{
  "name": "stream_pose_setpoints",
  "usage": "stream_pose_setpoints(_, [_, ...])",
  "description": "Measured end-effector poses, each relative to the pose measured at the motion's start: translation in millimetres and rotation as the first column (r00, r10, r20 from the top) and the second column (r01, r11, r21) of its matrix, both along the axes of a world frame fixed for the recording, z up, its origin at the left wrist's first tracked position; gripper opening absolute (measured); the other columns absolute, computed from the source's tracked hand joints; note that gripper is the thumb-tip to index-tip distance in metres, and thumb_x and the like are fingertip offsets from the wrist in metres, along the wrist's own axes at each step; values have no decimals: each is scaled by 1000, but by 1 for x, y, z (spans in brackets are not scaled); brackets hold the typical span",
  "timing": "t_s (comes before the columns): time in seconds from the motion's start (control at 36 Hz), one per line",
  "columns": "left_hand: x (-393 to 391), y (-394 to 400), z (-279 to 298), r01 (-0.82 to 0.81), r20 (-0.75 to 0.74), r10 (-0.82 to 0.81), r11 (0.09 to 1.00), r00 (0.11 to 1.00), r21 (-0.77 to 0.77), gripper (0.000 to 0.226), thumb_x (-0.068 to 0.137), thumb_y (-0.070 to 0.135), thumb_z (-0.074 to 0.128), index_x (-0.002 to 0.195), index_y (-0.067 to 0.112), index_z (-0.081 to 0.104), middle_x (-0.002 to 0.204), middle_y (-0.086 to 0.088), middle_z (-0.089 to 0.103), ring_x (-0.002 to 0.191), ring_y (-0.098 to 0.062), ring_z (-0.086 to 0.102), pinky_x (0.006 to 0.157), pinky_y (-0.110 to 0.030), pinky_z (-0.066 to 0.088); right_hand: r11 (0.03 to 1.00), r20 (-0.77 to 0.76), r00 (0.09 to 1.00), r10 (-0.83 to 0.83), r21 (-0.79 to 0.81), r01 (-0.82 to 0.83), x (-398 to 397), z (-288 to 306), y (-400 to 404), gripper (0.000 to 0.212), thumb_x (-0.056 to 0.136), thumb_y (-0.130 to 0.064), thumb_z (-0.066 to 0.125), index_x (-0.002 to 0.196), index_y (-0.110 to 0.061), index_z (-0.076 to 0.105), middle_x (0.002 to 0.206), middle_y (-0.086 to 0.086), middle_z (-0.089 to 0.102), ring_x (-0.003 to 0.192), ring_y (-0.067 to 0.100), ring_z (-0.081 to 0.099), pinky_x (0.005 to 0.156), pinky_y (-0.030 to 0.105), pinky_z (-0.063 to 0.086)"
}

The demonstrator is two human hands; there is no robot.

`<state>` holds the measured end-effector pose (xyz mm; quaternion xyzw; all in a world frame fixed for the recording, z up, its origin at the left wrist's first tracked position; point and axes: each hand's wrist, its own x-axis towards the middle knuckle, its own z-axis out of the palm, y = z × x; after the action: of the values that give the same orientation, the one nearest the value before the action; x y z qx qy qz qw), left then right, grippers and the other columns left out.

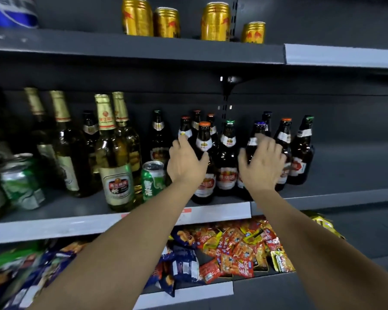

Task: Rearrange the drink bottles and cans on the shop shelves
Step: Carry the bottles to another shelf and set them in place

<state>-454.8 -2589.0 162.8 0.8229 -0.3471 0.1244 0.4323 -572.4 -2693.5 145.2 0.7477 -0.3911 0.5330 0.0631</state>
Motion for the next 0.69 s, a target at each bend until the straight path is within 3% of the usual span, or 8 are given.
stream_pose_setpoints(0.06, [6, 17, -2, -22, 115, 42, 985, 993, -169, 39, 86, 24, 60, 120, 12, 45, 113, -6, 53, 108, -25, 50, 76, -39, 45, 975, -52, 984, 170, -139, -175, 20, 6, 20, 35, 84, -32, 43, 108, -11, 57, 99, 8, 60, 90, 29, 54, 73, 38, 37])
stream_pose_setpoints(0.14, [23, 46, -3, -74, 233, 144, 955, 962, -287, 31, 80, 14, 59, 109, 11, 50, 101, -8, 55, 98, -28, 52, 76, -42, 44, 897, -245, 902, 355, -184, -402, 53, 16, 59, 29, 82, -24, 43, 102, -12, 60, 96, 7, 60, 89, 28, 55, 73, 38, 41])
stream_pose_setpoints(0.22, [44, 74, -3, -128, 296, 237, 930, 925, -344, 31, 77, 10, 58, 107, 9, 52, 97, -9, 55, 92, -28, 52, 74, -37, 39, 872, -535, 732, 421, 17, -489, 86, 14, 89, 38, 85, -24, 53, 121, -13, 52, 115, 7, 56, 107, 28, 51, 82, 38, 42])
stream_pose_setpoints(0.28, [60, 92, -2, -164, 299, 290, 909, 909, -382, 29, 78, 10, 57, 107, 9, 52, 97, -10, 55, 92, -28, 52, 74, -38, 39, 870, -583, 666, 465, 161, -467, 106, 8, 100, 55, 86, -34, 56, 136, -16, 41, 129, 6, 49, 119, 27, 44, 91, 39, 40])
stream_pose_setpoints(0.36, [83, 117, -5, -212, 275, 346, 883, 897, -418, 26, 84, 16, 55, 109, 8, 51, 97, -9, 54, 92, -28, 51, 74, -41, 41, 863, -562, 654, 506, 326, -387, 131, 2, 111, 77, 86, -54, 56, 148, -18, 24, 148, 6, 33, 131, 29, 33, 101, 43, 38])
stream_pose_setpoints(0.47, [111, 144, -17, -285, 168, 377, 869, 911, -403, 23, 89, 20, 53, 109, 9, 51, 97, -7, 53, 92, -26, 51, 72, -42, 41, 833, -518, 691, 504, 502, -232, 150, -2, 116, 98, 80, -68, 57, 152, -23, 9, 155, 6, 21, 137, 32, 30, 103, 44, 38])
stream_pose_setpoints(0.58, [137, 166, -34, -364, 82, 397, 894, 914, -262, 24, 90, 21, 53, 111, 8, 51, 105, -10, 55, 99, -31, 52, 76, -43, 42, 819, -523, 707, 475, 557, -138, 161, -13, 116, 88, 82, -62, 60, 148, -20, 20, 149, 10, 28, 126, 32, 47, 90, 41, 48])
stream_pose_setpoints(0.69, [154, 186, -45, -408, 61, 411, 911, 909, -60, 28, 92, 26, 51, 114, 8, 49, 112, -14, 52, 106, -33, 50, 80, -44, 40, 868, -481, 784, 392, 476, -142, 158, -21, 122, 67, 84, -57, 61, 137, -23, 36, 132, 8, 41, 104, 31, 60, 71, 34, 50])
